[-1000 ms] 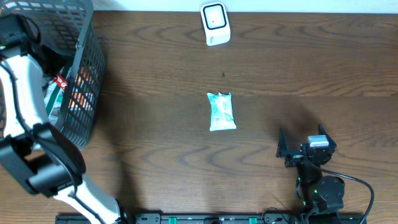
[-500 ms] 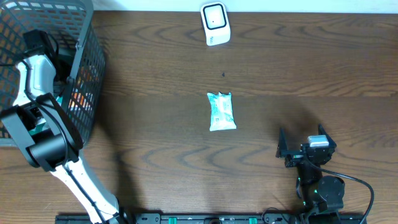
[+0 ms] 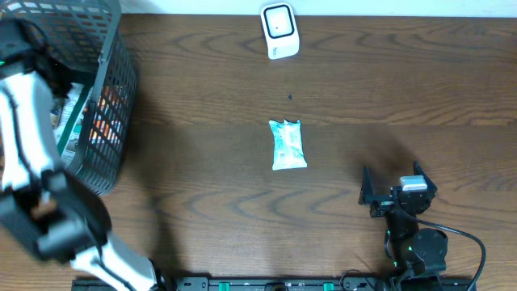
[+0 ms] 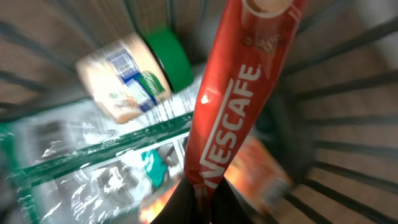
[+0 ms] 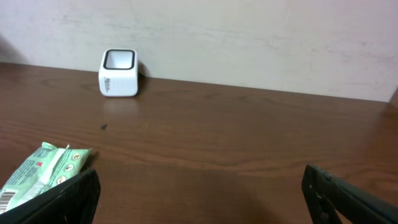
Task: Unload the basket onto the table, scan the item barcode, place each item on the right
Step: 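Grasp the red Nescafe stick and lift it out of the basket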
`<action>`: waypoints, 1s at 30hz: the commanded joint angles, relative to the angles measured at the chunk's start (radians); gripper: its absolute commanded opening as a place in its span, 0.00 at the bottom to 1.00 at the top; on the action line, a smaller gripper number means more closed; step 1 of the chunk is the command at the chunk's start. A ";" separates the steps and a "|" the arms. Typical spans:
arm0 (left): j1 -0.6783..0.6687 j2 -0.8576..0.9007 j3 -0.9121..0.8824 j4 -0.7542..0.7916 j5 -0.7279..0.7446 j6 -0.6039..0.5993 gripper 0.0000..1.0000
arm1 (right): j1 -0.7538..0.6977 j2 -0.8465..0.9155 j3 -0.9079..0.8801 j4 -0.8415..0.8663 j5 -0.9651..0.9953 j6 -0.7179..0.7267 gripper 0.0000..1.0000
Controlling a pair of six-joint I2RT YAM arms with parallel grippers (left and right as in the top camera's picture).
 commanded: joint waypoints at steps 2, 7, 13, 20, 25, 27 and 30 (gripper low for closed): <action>0.003 -0.242 0.032 -0.093 0.150 -0.005 0.07 | 0.004 -0.004 -0.001 -0.003 0.005 -0.002 0.99; -0.003 -0.360 0.032 -0.234 0.513 0.068 0.07 | 0.004 -0.004 -0.001 -0.003 0.005 -0.002 0.99; -0.132 -0.369 0.006 -0.395 0.829 0.344 0.07 | 0.004 -0.004 -0.001 -0.003 0.005 -0.002 0.99; -0.394 -0.327 -0.194 -0.354 0.830 0.409 0.07 | 0.004 -0.004 -0.001 -0.003 0.005 -0.002 0.99; -0.542 -0.260 -0.327 -0.235 0.831 0.407 0.07 | 0.004 -0.004 -0.001 -0.003 0.005 -0.002 0.99; -0.589 -0.219 -0.353 -0.207 0.839 0.408 0.07 | 0.004 -0.004 -0.001 -0.003 0.005 -0.002 0.99; -0.657 -0.126 -0.372 -0.151 0.884 0.407 0.07 | 0.004 -0.004 -0.001 -0.003 0.005 -0.002 0.99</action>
